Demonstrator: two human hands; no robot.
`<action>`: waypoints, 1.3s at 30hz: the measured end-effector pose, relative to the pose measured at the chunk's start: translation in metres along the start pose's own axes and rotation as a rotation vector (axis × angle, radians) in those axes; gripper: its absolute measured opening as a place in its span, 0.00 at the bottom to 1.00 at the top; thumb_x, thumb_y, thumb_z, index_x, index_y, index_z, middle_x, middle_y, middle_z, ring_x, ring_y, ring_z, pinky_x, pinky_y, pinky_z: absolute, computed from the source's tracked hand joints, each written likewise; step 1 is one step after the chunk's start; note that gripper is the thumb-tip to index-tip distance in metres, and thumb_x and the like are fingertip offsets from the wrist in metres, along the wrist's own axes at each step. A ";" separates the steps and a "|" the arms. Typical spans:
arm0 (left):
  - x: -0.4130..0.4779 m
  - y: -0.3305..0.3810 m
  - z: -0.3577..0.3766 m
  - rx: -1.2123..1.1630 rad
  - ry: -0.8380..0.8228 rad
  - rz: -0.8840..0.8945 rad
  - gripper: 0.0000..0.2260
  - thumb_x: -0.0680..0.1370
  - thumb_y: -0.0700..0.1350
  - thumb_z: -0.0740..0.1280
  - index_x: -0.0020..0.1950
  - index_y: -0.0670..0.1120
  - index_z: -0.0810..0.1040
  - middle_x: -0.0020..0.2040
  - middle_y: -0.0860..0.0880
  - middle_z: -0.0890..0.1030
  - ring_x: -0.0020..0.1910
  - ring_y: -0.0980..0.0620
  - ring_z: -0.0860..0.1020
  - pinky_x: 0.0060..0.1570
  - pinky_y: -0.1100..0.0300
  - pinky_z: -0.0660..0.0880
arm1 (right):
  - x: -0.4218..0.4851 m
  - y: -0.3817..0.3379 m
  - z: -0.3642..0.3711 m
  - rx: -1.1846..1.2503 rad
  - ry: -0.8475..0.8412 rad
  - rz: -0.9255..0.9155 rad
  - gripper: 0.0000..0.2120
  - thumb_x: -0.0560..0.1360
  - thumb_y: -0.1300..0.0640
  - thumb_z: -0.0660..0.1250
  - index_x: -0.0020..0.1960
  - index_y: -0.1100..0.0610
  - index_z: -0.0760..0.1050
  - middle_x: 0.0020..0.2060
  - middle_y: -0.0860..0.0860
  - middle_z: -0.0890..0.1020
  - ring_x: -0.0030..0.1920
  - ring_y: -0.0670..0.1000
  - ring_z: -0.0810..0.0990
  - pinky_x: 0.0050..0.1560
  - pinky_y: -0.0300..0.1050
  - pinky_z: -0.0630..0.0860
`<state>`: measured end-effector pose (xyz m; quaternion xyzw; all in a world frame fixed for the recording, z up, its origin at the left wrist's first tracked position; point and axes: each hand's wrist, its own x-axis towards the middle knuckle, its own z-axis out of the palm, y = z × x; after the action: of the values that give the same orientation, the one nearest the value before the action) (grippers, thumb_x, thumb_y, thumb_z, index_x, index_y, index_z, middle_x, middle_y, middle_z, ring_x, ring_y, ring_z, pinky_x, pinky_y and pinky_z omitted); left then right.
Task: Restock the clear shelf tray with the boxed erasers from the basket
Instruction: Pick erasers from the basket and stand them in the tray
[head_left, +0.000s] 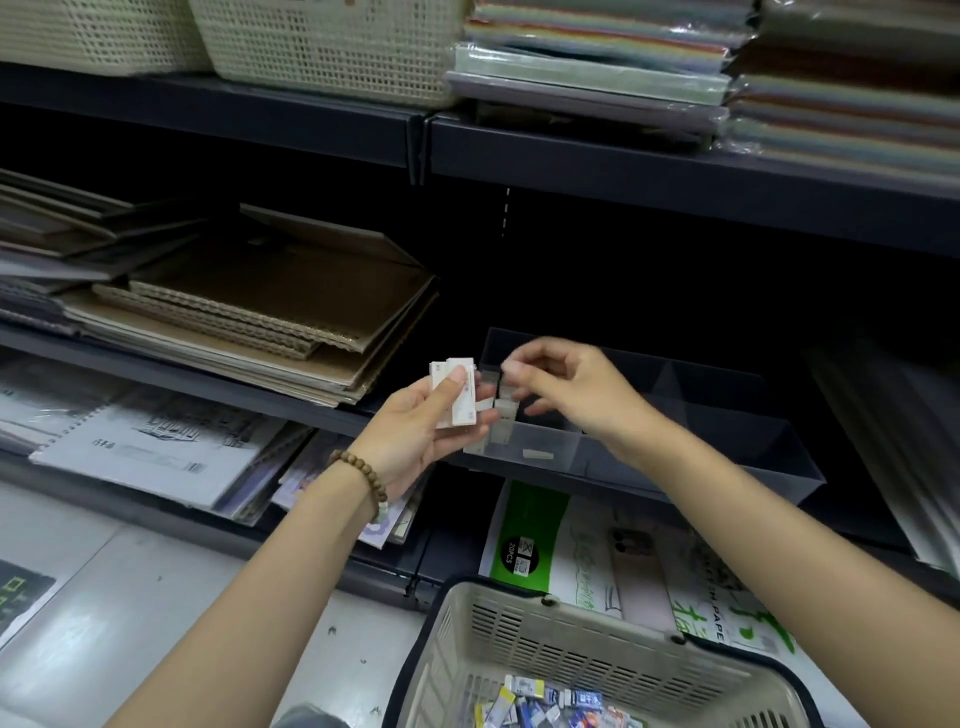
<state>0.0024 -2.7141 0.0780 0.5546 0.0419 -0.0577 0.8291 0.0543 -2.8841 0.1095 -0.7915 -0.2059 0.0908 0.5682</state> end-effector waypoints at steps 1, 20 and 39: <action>0.000 -0.001 0.003 0.018 0.008 0.013 0.16 0.74 0.52 0.64 0.55 0.44 0.78 0.48 0.49 0.84 0.49 0.53 0.82 0.46 0.63 0.79 | -0.005 -0.003 0.003 0.018 -0.039 0.028 0.03 0.74 0.55 0.68 0.47 0.54 0.77 0.41 0.49 0.81 0.40 0.44 0.81 0.41 0.36 0.79; -0.003 0.001 0.001 0.011 0.178 -0.010 0.07 0.77 0.48 0.64 0.52 0.50 0.80 0.53 0.50 0.79 0.50 0.53 0.81 0.41 0.66 0.78 | -0.029 0.004 -0.006 0.540 0.073 0.162 0.21 0.74 0.67 0.66 0.65 0.56 0.69 0.45 0.57 0.82 0.43 0.50 0.83 0.45 0.38 0.81; 0.003 -0.017 0.016 -0.017 0.111 0.033 0.10 0.78 0.39 0.63 0.59 0.43 0.78 0.51 0.46 0.83 0.50 0.53 0.82 0.46 0.64 0.79 | -0.026 0.008 0.016 0.545 0.103 0.301 0.07 0.75 0.64 0.66 0.53 0.58 0.77 0.49 0.57 0.83 0.44 0.49 0.84 0.41 0.38 0.81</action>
<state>0.0027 -2.7356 0.0679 0.5503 0.0792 -0.0126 0.8311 0.0268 -2.8840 0.0942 -0.6353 -0.0255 0.1852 0.7493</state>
